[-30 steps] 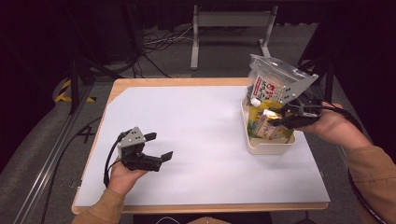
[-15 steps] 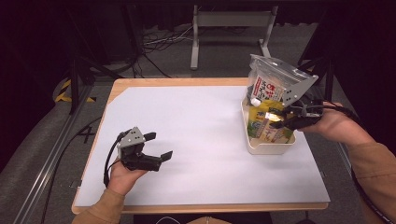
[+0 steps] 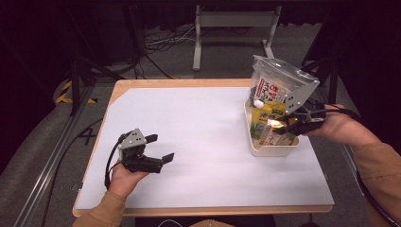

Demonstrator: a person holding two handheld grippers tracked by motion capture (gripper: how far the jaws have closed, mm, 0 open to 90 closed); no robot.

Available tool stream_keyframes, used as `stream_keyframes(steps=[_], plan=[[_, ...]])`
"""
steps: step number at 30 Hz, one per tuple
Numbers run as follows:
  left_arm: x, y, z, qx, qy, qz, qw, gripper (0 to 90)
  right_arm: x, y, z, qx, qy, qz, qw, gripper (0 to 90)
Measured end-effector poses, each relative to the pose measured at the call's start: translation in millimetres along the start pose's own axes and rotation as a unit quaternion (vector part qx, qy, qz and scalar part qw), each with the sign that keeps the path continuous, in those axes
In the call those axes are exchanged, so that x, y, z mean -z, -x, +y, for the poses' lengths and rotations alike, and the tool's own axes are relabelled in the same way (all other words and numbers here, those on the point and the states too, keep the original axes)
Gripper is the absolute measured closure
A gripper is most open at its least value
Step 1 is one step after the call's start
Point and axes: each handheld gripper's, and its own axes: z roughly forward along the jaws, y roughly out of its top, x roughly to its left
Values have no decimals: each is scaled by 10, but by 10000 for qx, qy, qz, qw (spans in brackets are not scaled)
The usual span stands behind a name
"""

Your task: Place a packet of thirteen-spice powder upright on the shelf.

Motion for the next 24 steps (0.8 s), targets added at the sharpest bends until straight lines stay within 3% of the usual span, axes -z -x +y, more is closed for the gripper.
stream_keyframes(steps=[10,24], plan=[[0,-4,0,6,40,21,10000,66,-48,-13,5,273,-25,211,9994,681],[2,-23,-12,73,44,-4,10000,64,-258,-2,-62,210,-364,136,9990,678]])
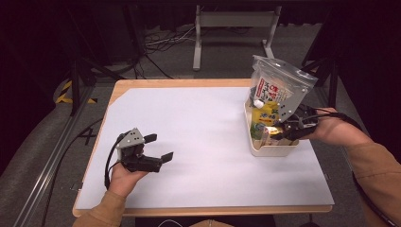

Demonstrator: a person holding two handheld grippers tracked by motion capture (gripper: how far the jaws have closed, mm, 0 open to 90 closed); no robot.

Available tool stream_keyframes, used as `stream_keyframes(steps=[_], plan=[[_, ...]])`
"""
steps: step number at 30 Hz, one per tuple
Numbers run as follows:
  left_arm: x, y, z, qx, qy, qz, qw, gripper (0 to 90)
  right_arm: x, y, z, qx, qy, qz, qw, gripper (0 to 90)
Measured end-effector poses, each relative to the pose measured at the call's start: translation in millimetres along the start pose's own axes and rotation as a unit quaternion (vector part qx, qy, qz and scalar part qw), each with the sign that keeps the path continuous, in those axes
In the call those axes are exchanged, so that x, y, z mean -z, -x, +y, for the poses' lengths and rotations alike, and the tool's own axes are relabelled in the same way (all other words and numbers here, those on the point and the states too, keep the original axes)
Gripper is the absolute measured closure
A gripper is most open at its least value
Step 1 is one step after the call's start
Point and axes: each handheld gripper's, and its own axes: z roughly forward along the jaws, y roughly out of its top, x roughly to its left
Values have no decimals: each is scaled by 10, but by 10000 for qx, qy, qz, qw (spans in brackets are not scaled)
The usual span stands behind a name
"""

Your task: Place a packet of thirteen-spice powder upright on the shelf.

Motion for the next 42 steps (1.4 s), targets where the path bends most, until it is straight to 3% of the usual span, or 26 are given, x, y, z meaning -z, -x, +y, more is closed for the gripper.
stream_keyframes(steps=[22,29,36,42], plan=[[-21,3,-6,10,-67,-9,10000,64,-177,8,-93,-140,-182,24,9997,672],[-23,-4,-8,-20,-80,-2,10000,64,-242,15,-140,-209,-387,58,9990,654],[-28,2,-16,-43,-84,18,10000,63,-190,19,-195,-371,-143,-55,9992,550],[5,27,-30,-45,-89,47,9999,62,-115,-11,-226,-487,225,-117,9985,521]])
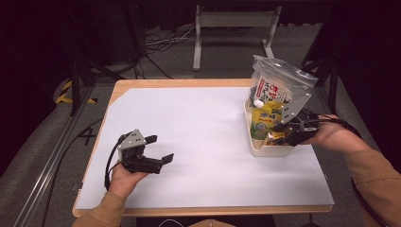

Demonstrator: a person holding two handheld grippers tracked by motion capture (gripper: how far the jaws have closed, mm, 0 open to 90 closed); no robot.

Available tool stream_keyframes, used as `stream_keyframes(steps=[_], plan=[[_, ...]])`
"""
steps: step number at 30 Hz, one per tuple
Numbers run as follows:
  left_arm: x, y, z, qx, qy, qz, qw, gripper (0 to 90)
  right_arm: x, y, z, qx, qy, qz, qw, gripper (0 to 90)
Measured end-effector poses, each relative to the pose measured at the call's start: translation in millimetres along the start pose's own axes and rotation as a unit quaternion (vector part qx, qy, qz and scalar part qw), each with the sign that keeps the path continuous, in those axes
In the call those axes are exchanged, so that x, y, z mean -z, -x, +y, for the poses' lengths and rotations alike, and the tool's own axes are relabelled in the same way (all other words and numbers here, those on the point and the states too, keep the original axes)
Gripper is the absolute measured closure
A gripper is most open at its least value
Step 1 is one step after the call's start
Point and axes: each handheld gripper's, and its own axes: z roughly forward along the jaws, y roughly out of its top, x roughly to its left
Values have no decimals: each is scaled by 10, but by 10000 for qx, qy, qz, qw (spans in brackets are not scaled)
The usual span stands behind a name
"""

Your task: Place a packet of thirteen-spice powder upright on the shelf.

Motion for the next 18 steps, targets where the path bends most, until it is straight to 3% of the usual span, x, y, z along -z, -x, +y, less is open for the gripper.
stream_keyframes(steps=[2,3,4,8,10,13,18], plan=[[24,17,-9,-69,2,39,10000,62,49,-64,-15,-57,347,-114,9993,507],[42,26,-16,-87,-28,64,9999,62,49,-64,-15,-57,347,-114,9993,507],[76,39,-37,-133,-11,127,9998,62,78,-120,-27,-153,592,-226,9979,476],[142,41,-78,-122,-6,152,9998,62,117,-189,-50,-262,878,-393,9950,459],[184,36,-104,-129,3,184,9997,61,160,-263,-85,-409,1101,-571,9914,428],[250,36,-137,-105,12,225,9997,61,184,-301,-109,-525,1230,-677,9887,408],[359,22,-193,-69,57,299,9995,61,244,-439,-208,-828,1573,-939,9796,369]])
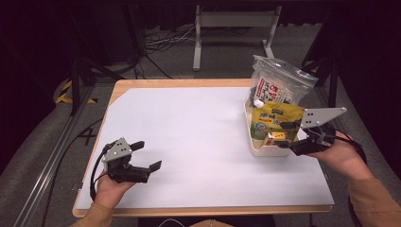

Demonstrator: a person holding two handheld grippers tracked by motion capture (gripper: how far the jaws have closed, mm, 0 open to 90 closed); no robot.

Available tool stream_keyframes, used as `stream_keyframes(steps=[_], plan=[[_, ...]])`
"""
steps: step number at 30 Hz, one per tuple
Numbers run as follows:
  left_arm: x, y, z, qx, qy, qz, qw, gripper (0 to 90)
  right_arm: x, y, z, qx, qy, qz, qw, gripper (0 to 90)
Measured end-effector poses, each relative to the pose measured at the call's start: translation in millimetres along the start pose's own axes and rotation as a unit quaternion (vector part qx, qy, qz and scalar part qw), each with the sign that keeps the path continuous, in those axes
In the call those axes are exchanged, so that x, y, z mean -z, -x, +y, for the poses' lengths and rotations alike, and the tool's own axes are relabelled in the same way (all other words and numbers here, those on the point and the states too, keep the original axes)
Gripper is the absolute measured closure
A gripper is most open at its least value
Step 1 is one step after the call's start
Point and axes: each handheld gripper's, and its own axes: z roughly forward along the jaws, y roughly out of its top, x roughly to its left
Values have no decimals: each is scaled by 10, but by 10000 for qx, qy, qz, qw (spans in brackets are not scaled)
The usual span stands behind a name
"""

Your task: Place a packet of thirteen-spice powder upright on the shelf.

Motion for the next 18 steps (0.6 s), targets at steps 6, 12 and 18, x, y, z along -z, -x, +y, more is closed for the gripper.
stream_keyframes(steps=[6,12,18], plan=[[80,-33,-106,52,-20,66,10000,59,77,-143,-148,-441,335,-266,9981,367],[126,-53,-178,96,-52,103,9999,58,89,-243,-293,-790,582,-455,9941,348],[187,-94,-269,183,-3,111,9998,55,63,-335,-512,-1063,717,-687,9894,317]])
